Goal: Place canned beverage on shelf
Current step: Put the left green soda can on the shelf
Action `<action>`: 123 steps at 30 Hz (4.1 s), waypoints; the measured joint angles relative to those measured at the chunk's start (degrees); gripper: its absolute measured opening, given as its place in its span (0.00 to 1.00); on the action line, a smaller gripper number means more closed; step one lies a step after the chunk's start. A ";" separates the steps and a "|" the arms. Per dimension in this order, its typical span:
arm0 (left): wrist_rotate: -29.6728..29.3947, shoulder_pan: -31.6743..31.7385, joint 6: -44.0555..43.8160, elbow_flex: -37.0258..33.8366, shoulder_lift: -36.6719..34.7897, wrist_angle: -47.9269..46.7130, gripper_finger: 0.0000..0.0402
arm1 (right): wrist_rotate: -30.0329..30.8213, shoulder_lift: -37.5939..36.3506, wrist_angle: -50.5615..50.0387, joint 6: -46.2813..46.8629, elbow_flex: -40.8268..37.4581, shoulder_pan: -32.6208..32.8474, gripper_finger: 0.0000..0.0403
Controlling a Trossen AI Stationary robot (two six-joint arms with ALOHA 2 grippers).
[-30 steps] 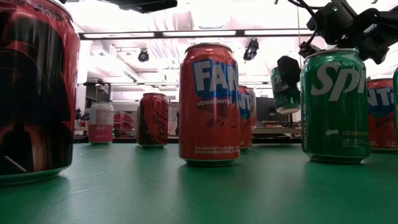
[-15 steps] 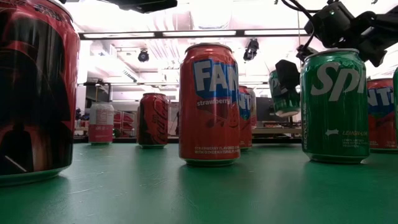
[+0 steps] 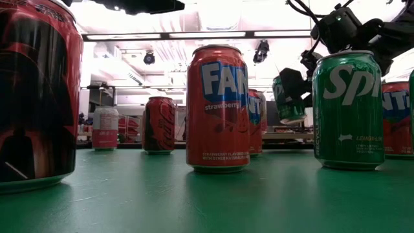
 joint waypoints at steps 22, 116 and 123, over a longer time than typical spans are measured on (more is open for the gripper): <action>-0.03 0.94 -2.51 -6.11 -10.05 5.65 0.86 | 4.05 2.46 0.88 6.10 0.00 -0.89 0.72; -0.11 0.94 -1.40 -6.00 -9.63 5.52 0.86 | 8.38 8.85 4.06 3.72 0.64 -5.01 0.84; -0.11 0.94 -1.42 -6.00 -9.63 5.52 0.86 | 8.10 8.77 3.81 5.22 0.61 -5.01 0.81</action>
